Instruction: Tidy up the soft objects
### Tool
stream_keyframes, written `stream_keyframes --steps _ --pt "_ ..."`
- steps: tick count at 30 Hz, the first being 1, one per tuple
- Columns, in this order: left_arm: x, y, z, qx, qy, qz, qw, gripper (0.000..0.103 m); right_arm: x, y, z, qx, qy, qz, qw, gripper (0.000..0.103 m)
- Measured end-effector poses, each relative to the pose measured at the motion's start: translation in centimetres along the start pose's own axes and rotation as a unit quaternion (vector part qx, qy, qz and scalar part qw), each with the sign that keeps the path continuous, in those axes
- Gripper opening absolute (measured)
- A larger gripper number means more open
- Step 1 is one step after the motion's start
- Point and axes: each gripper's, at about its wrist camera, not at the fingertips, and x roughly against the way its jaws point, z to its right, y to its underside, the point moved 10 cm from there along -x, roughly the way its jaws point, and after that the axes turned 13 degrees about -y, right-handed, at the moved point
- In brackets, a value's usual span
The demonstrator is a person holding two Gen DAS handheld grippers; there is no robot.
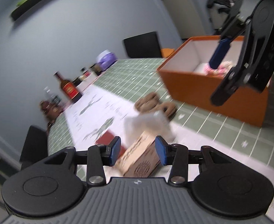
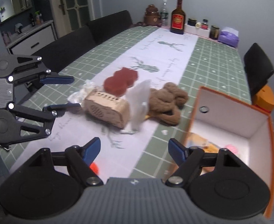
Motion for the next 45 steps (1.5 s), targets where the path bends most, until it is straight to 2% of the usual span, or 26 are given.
stream_keyframes --steps 5,8,11,14,17,19,25,31,35,40,45 --pt "0.8 6.0 -2.2 0.032 -0.043 -0.02 0.9983 0.052 -3.3 1.4 -2.3 -0.021 -0.04 -0.019 0.999 0.078" --pt "1.6 8.9 -4.0 0.03 -0.088 -0.02 0.9955 0.052 -4.8 2.0 -3.4 -0.025 -0.047 -0.029 0.998 0.078" --pt "2.8 11.6 -6.1 0.026 -0.144 -0.014 0.9892 0.052 -5.7 2.2 -4.1 -0.028 -0.052 -0.032 0.998 0.078" --pt "3.8 13.9 -7.7 0.014 -0.181 -0.017 0.9833 0.052 -6.2 2.2 -4.8 -0.027 -0.054 -0.036 0.998 0.078" --pt "4.6 15.7 -8.2 -0.021 -0.201 -0.015 0.9792 0.052 -6.9 2.0 -5.3 -0.027 -0.053 -0.04 0.997 0.078" --pt "4.8 17.2 -8.1 -0.04 -0.201 -0.02 0.9785 0.052 -7.6 2.0 -5.5 -0.026 -0.052 -0.044 0.997 0.078" --pt "4.8 19.9 -7.8 -0.054 -0.197 -0.027 0.9786 0.052 -9.9 2.1 -6.2 -0.023 -0.046 -0.066 0.996 0.078" --pt "5.1 20.0 -8.1 -0.068 -0.196 -0.017 0.978 0.052 -11.4 1.4 -6.8 -0.01 -0.042 -0.081 0.996 0.078" --pt "5.1 17.8 -10.6 -0.066 -0.206 -0.001 0.9763 0.052 -12.0 0.6 -6.9 0.003 -0.033 -0.087 0.996 0.078" --pt "4.2 14.2 -11.9 -0.084 -0.187 0.025 0.9784 0.055 -12.5 -0.1 -6.2 -0.002 -0.025 -0.095 0.995 0.078" --pt "2.5 11.5 -10.8 -0.098 -0.147 0.043 0.9834 0.061 -13.5 1.5 -5.7 -0.032 -0.026 -0.138 0.99 0.078"
